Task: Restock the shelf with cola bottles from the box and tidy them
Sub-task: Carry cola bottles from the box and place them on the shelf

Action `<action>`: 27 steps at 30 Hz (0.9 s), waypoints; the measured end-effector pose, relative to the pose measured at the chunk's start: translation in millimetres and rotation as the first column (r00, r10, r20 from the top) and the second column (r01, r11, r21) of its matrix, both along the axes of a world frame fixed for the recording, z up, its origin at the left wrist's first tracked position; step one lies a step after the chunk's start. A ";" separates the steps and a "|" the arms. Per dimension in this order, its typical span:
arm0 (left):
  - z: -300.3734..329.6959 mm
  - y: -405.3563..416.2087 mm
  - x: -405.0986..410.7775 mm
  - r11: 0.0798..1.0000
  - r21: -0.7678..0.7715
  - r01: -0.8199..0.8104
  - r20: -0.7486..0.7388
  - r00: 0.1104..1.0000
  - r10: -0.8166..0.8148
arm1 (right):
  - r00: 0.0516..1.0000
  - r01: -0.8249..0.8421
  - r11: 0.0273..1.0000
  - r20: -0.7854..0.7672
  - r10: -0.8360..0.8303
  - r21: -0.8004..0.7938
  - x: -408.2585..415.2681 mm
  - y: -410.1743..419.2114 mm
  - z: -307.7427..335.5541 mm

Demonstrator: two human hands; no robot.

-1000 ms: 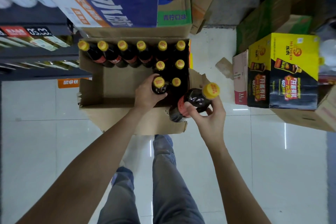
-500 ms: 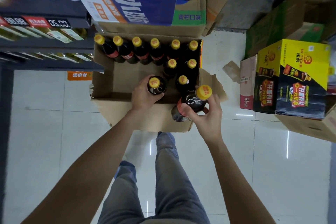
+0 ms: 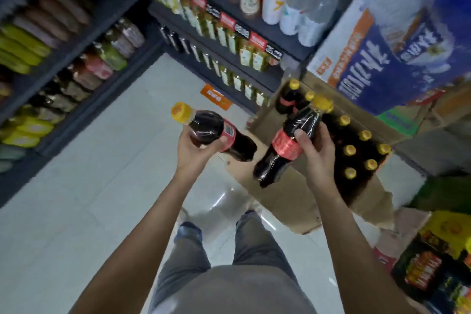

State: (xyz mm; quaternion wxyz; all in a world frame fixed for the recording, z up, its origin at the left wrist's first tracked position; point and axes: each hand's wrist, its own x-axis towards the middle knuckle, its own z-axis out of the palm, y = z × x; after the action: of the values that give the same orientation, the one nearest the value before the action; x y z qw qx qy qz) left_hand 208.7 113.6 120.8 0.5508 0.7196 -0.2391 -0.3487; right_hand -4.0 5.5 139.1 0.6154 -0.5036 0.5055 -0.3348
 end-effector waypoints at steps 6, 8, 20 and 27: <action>37.7 126.9 82.6 0.915 -0.103 -0.390 -0.107 0.919 0.380 | 0.924 -0.366 0.931 0.123 0.362 0.002 158.3 59.0 17.9; 38.8 178.4 113.1 0.867 -0.126 -0.481 -0.131 0.875 0.466 | 0.857 -0.508 0.860 0.066 0.510 -0.048 213.6 95.9 18.8; 68.0 511.8 298.9 0.569 -0.056 -0.820 -0.150 0.570 0.808 | 0.454 -0.889 0.435 -0.139 0.880 -0.144 510.9 394.5 49.6; 93.2 655.2 422.6 0.284 -0.071 -0.956 -0.215 0.293 0.932 | 0.277 -0.943 0.236 -0.163 0.947 -0.236 679.8 528.2 76.2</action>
State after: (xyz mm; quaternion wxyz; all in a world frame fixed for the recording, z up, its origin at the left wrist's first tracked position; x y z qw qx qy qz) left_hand 631.3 768.8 214.0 0.7287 0.6417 0.2381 0.0222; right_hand 675.8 533.7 215.3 0.6158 -0.7862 0.0419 0.0301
